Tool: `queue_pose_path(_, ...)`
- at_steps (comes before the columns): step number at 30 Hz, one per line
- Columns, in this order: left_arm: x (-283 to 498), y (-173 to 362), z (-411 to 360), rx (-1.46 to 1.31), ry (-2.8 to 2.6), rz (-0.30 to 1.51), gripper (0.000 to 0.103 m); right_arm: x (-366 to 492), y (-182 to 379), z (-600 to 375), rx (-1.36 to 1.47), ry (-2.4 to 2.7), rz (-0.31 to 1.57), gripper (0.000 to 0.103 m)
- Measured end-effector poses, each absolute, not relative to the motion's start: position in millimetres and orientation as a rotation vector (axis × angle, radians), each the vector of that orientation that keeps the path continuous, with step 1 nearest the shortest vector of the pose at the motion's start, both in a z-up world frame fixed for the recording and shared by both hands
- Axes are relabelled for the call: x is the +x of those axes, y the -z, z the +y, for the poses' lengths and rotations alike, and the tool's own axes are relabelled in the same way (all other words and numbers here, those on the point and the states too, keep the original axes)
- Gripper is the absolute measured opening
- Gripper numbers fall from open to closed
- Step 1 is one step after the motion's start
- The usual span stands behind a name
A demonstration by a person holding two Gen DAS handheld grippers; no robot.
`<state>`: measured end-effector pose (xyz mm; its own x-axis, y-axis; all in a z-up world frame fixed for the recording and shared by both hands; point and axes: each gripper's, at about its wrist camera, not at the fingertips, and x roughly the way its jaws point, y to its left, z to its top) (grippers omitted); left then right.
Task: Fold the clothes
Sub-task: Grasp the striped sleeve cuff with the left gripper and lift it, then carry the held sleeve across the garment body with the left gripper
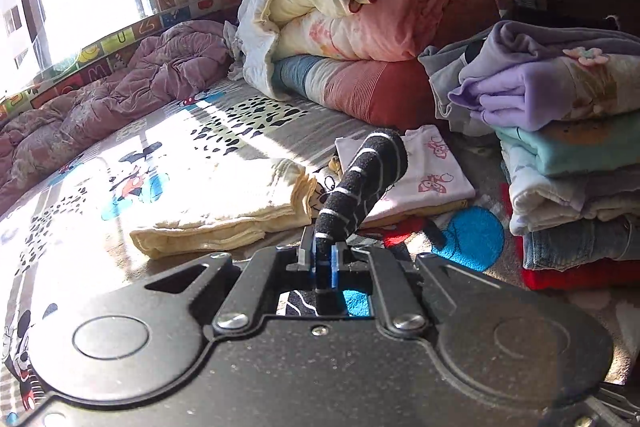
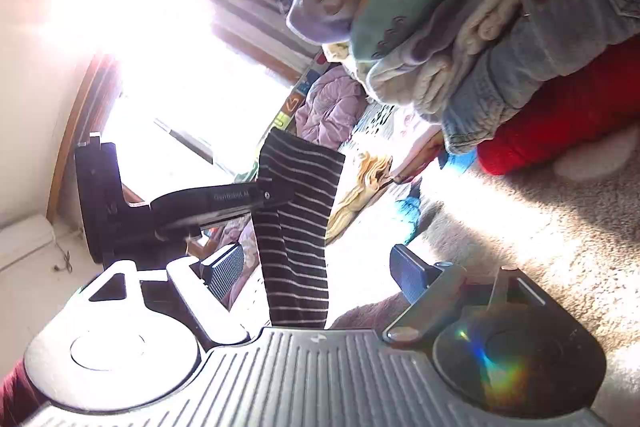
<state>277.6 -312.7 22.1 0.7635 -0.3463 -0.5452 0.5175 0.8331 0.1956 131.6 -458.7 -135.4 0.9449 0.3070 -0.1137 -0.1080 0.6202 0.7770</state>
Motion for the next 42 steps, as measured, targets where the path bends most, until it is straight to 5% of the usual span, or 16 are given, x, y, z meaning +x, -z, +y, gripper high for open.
queue_pose_path(17,268,-71,-168,0.202,0.321,0.455,0.005,104,121,-257,0.123,-0.380,0.479,0.069)
queue_pose_path(24,262,-69,-114,0.145,0.274,0.452,0.005,98,130,-235,0.005,-0.354,0.434,0.042)
queue_pose_path(42,233,-24,5,0.002,0.161,0.470,0.005,73,128,-209,-0.240,-0.357,0.301,0.032)
